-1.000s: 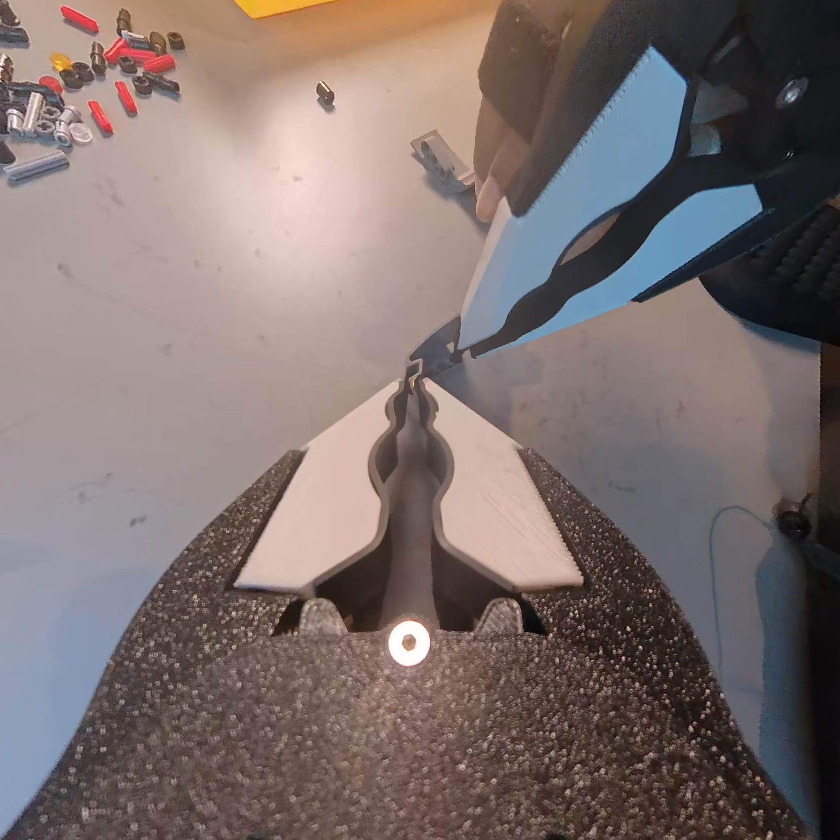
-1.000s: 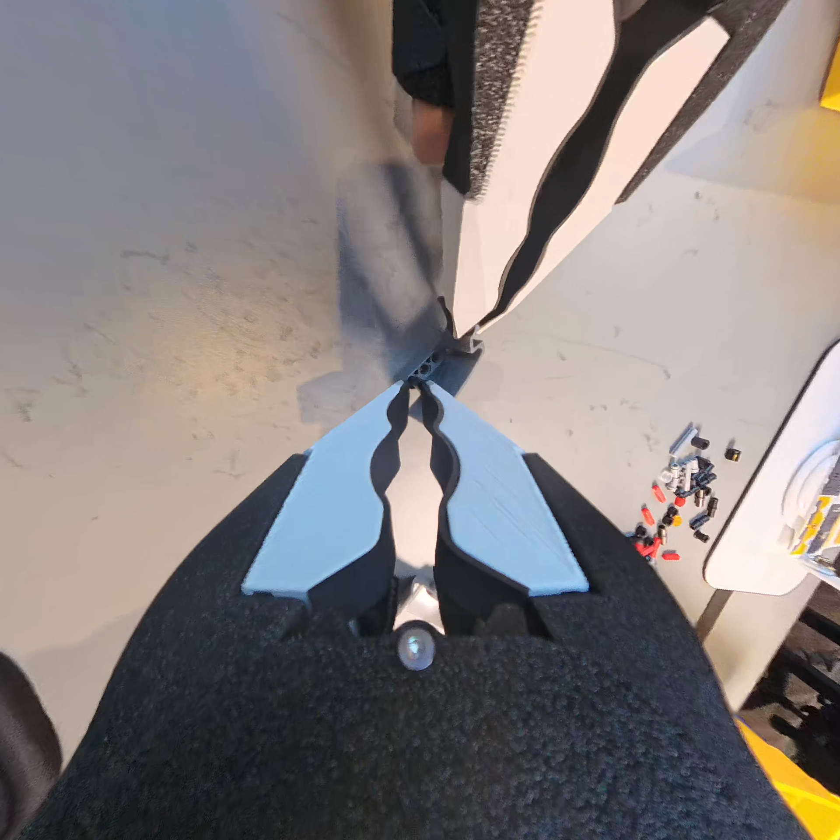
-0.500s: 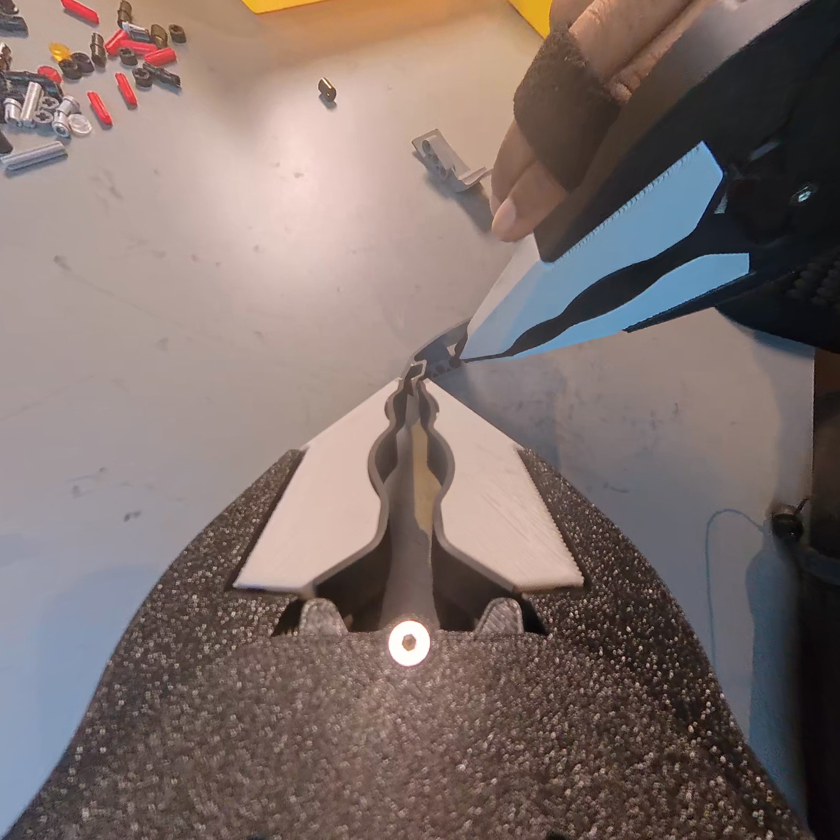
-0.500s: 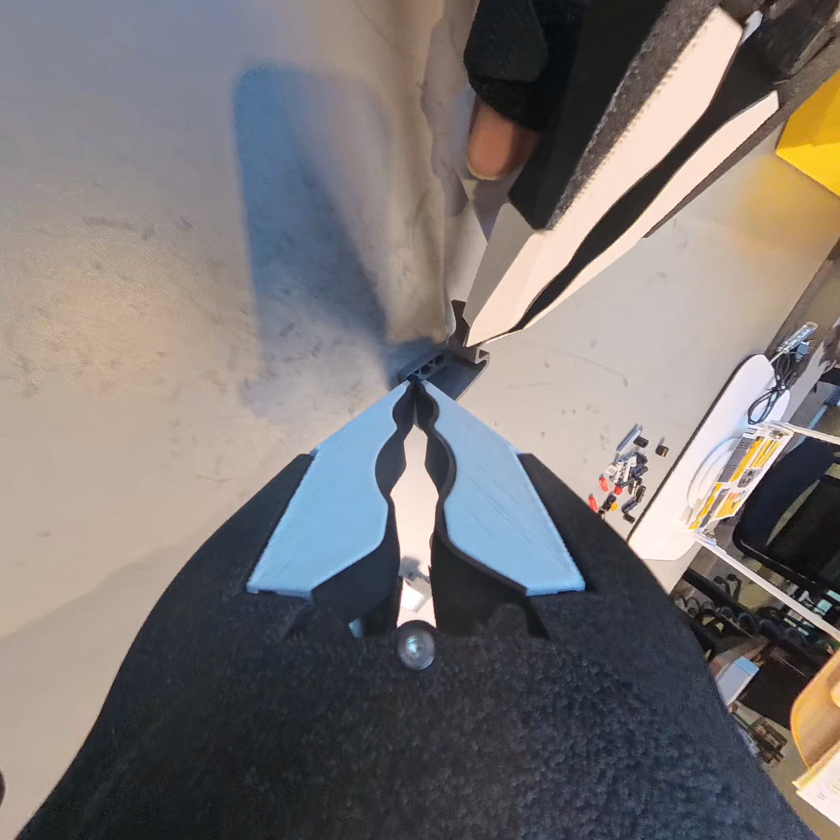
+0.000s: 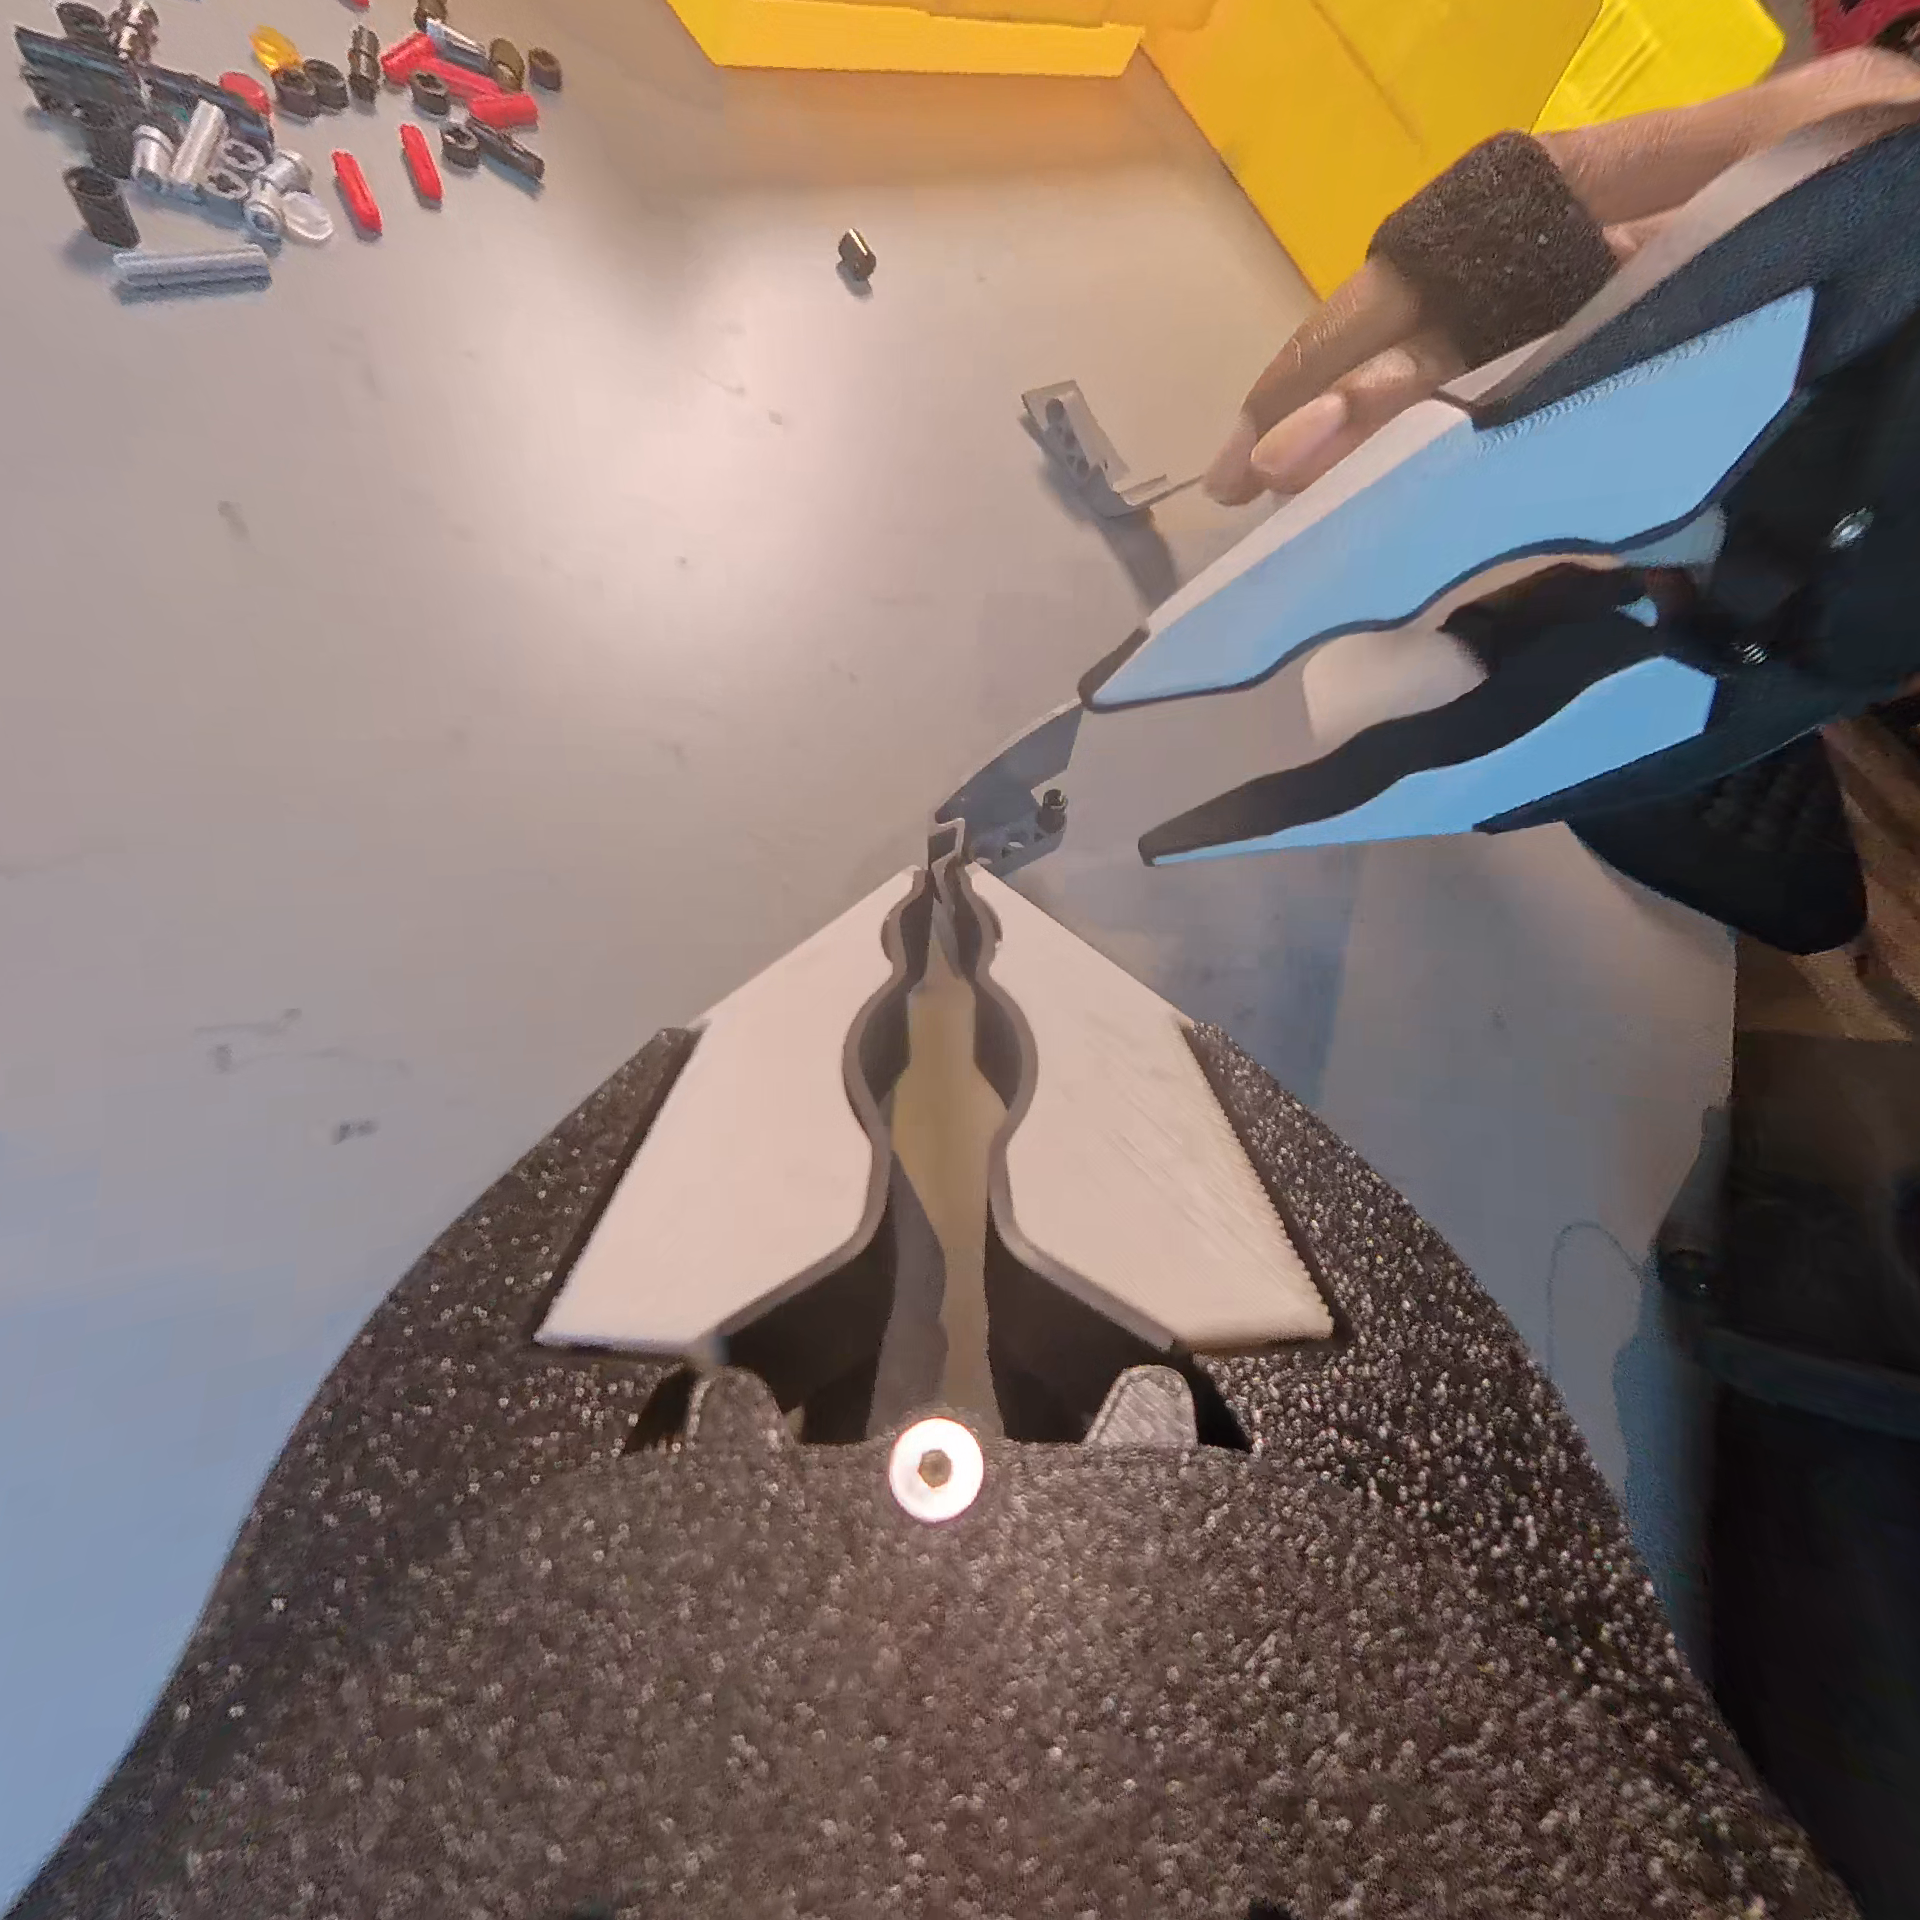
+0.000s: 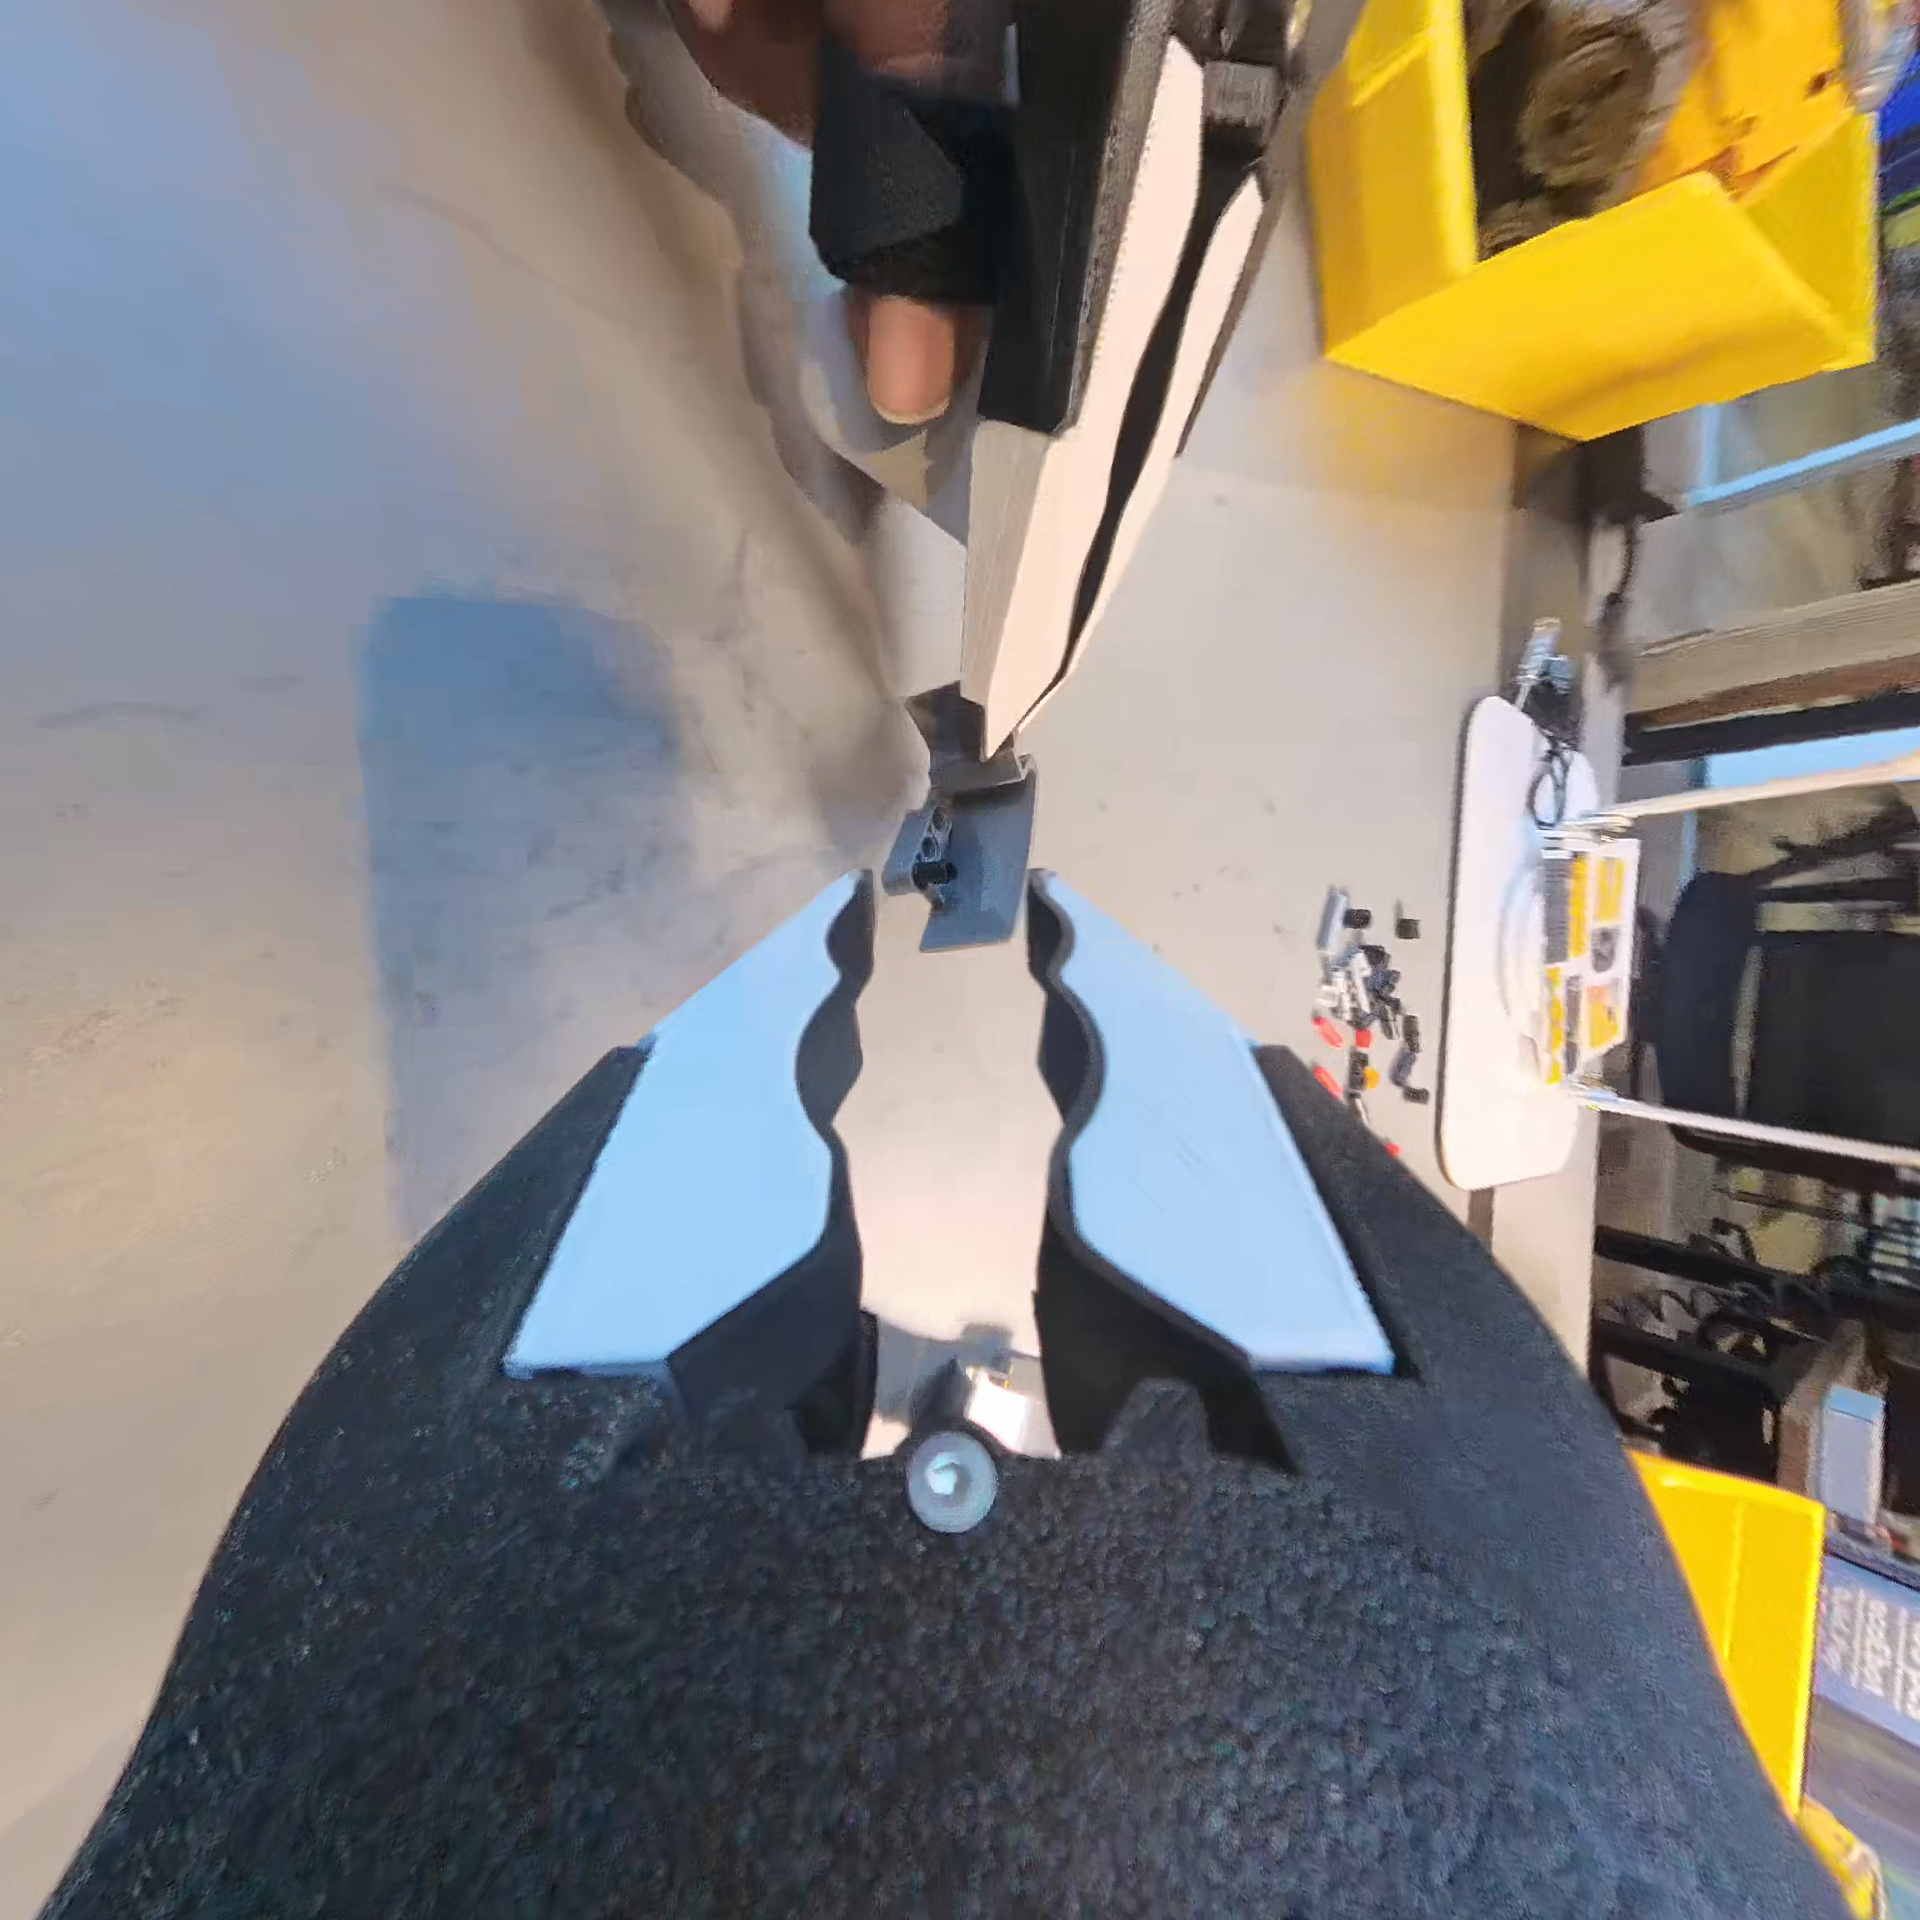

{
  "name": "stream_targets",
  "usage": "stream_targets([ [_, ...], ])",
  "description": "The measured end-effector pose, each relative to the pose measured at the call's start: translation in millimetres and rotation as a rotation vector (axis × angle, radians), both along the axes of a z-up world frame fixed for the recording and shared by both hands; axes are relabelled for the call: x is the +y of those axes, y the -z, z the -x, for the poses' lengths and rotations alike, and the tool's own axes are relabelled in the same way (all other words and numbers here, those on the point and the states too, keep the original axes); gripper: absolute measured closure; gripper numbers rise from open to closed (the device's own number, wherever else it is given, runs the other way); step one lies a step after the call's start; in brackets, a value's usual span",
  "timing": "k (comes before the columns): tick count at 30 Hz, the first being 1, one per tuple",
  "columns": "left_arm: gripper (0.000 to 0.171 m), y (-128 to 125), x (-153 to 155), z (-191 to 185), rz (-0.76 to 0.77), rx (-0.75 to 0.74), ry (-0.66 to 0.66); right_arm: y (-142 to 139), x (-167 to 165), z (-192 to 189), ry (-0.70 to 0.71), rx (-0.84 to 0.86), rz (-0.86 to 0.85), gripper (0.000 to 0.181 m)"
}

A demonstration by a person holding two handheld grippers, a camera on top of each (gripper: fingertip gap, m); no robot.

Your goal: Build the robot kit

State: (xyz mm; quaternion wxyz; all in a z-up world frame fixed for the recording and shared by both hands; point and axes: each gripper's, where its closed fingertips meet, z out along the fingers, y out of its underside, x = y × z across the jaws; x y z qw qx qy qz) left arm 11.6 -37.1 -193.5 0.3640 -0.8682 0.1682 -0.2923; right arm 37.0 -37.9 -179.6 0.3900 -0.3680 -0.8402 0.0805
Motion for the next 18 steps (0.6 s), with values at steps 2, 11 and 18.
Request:
stream_targets([
  [2,0.168,-2.6,0.6,1.2,0.012,-0.039,-0.006,3.4,4.2,-1.3,0.020,0.035,-0.020,0.137],
  [11,0.168,-6.6,-7.2,-2.1,0.074,-0.176,-0.004,8.9,6.3,12.7,-0.022,0.157,-0.111,0.148],
  [18,0.162,-14.4,-11.3,0.4,0.039,-0.194,0.031,9.9,1.7,15.8,-0.050,0.151,0.101,0.149],
])
